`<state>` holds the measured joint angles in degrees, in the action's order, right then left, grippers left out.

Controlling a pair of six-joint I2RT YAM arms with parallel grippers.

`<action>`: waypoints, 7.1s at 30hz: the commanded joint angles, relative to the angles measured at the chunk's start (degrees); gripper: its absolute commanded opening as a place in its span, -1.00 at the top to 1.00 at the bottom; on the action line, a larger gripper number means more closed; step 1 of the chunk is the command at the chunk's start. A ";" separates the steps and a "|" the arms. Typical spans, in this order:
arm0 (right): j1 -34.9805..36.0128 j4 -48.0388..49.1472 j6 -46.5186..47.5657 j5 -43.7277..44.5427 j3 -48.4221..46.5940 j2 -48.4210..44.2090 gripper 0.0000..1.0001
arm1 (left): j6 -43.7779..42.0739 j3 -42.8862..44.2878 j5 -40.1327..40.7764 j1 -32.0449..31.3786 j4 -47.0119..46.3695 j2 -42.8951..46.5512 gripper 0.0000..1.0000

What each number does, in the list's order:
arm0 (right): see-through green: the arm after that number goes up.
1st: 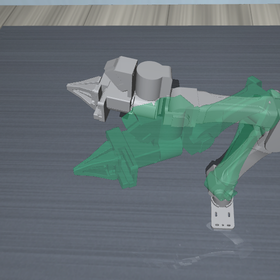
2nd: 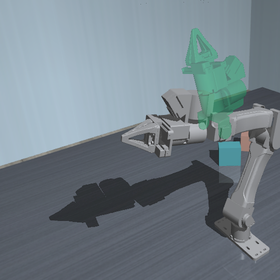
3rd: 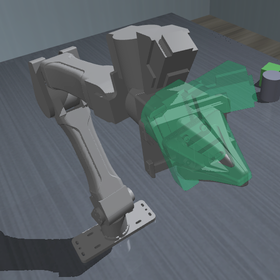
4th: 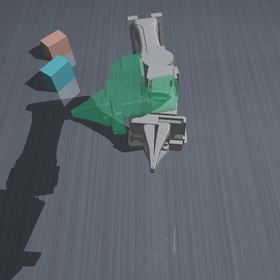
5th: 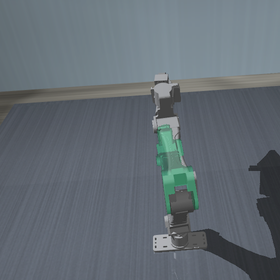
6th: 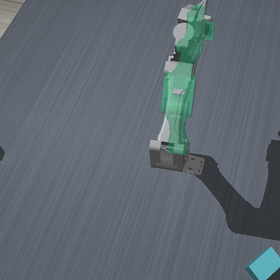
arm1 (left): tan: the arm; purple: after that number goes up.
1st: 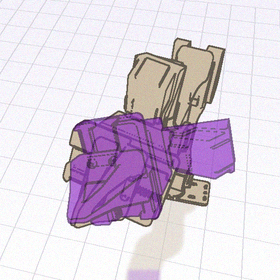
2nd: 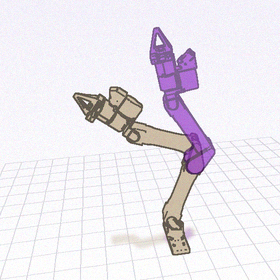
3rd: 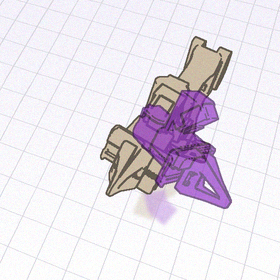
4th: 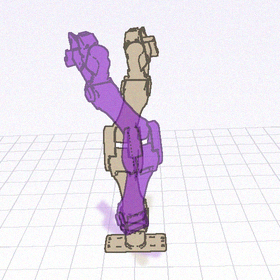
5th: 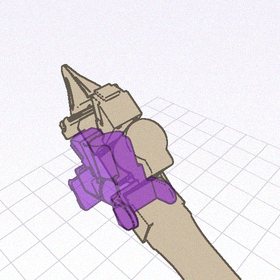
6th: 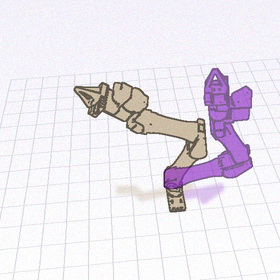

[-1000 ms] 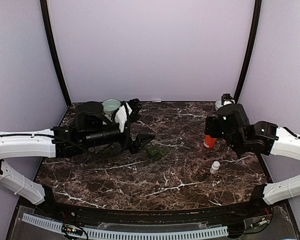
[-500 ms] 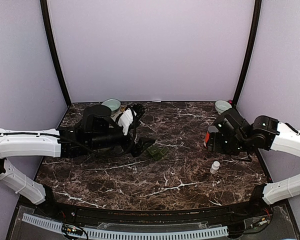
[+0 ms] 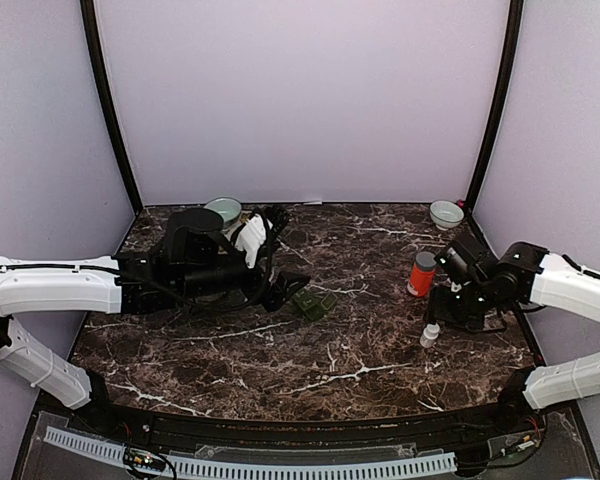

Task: Sort the pills into containers
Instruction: Pick up the pill bottle from the center of the board, then hold the pill bottle, then unscrew the lid of the pill bottle.

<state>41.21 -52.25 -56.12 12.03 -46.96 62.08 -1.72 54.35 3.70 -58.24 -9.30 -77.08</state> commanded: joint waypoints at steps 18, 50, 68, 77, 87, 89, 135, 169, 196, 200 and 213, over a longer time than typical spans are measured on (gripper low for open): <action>-8.36 4.50 8.68 -5.32 -0.90 8.91 -0.25 | -0.12 1.25 -0.64 0.14 0.60 -0.29 -0.94; -8.73 3.72 12.17 -6.32 -3.01 15.51 0.00 | -0.55 1.03 0.22 0.14 1.28 -0.53 -0.94; -8.72 3.42 12.10 -6.89 -1.92 15.22 0.13 | -0.31 1.09 0.28 0.14 1.77 -0.34 -0.93; -8.25 3.25 11.78 -7.20 -1.28 15.12 0.14 | -0.05 1.03 0.34 0.12 2.01 -0.18 -0.93; -7.52 3.38 11.47 -6.17 -0.84 15.93 0.29 | 0.13 0.98 0.38 0.14 2.26 0.09 -0.93; -7.43 3.23 11.47 -5.91 -1.02 16.18 0.36 | 0.20 0.96 0.49 0.14 2.27 0.13 -0.93; 5.99 46.85 21.77 -25.72 -28.53 23.67 0.93 | 35.01 3.73 -56.62 29.76 -18.11 -4.83 -0.97; 6.92 65.87 13.92 -43.15 -31.70 35.02 0.94 | 45.19 1.07 -67.32 33.37 -33.52 -11.85 -0.60; 6.10 71.47 9.93 -45.07 -30.77 37.77 1.00 | 47.42 -0.32 -68.61 33.56 -37.24 -10.37 0.77; 5.81 70.72 11.85 -45.50 -30.39 37.77 1.00 | 47.65 0.04 -68.91 33.63 -37.23 -10.20 1.00; 7.34 57.27 39.41 -43.84 -30.12 35.98 1.00 | 61.72 2.98 -77.42 33.89 -48.53 -12.76 1.00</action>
<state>47.48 14.90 -30.37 -35.48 -77.43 98.96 51.59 54.59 -68.75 -24.73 -46.98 -89.91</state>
